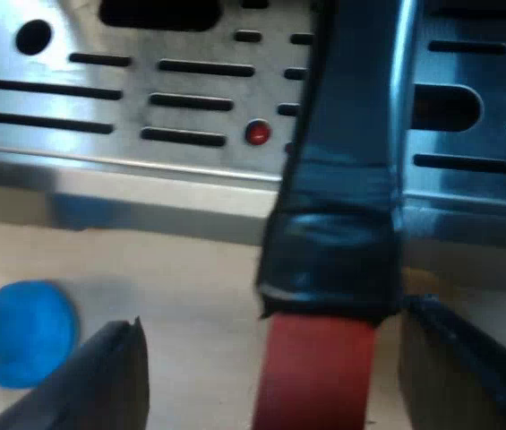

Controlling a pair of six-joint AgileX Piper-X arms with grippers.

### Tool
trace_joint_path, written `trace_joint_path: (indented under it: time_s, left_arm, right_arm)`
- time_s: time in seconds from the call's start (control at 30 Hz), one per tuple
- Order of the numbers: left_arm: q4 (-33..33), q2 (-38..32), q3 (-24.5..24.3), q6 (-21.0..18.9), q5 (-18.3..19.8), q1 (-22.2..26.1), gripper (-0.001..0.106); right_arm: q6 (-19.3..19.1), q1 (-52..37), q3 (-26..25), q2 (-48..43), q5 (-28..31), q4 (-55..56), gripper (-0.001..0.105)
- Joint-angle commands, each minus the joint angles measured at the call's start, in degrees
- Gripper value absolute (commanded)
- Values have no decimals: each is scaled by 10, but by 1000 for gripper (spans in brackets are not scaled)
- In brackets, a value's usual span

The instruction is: Grind coffee beans and then tamp

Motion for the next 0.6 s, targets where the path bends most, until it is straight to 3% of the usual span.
trace_joint_path:
  time_s: [0.03, 0.6]
  left_arm:
    - [-10, -1, -2, 1, -2, -2, 71]
    - [-10, -1, -2, 1, -2, -2, 71]
  right_arm:
    - [7, -7, -6, 0, 0, -3, 60]
    - [9, -13, 11, 0, -3, -29, 56]
